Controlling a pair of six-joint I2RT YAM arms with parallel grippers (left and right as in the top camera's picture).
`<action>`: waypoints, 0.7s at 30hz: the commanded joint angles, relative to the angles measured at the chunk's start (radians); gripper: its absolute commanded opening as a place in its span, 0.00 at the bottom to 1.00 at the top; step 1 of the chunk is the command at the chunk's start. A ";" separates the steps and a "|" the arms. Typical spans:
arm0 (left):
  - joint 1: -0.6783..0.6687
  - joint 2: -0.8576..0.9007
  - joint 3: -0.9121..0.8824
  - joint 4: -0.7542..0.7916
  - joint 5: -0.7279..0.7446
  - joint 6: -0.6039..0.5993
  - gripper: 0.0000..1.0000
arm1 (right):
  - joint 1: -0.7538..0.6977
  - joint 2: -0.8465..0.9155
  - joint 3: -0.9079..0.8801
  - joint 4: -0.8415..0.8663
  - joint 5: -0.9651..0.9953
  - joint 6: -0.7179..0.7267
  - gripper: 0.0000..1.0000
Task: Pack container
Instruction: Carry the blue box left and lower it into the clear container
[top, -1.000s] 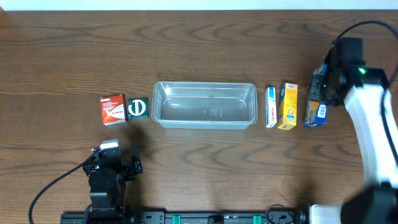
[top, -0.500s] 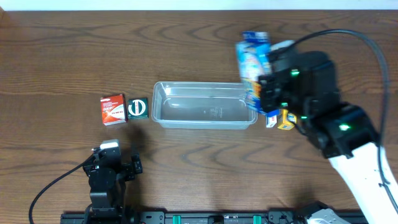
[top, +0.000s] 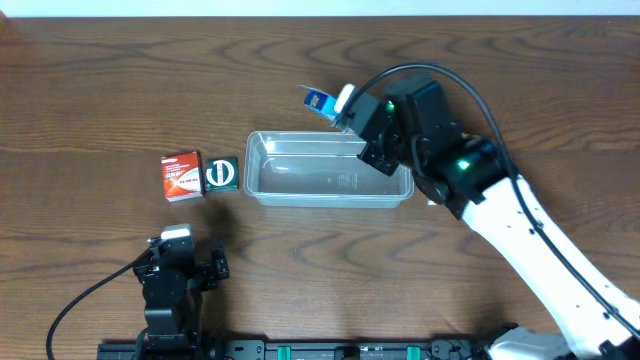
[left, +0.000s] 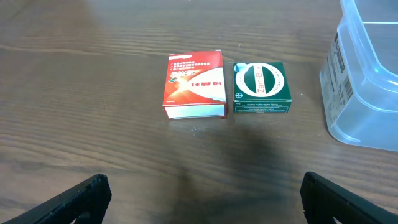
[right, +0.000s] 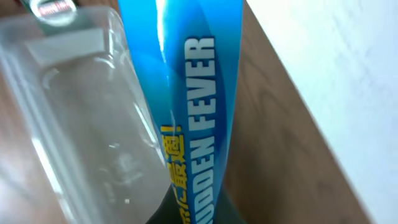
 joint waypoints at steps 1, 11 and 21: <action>0.004 -0.006 -0.015 0.005 -0.002 -0.009 0.98 | 0.005 0.019 0.013 0.014 0.014 -0.169 0.01; 0.004 -0.006 -0.015 0.005 -0.002 -0.009 0.98 | 0.027 0.117 0.013 -0.035 0.044 -0.291 0.01; 0.004 -0.006 -0.015 0.004 -0.002 -0.009 0.98 | 0.049 0.225 0.013 -0.069 0.112 -0.352 0.01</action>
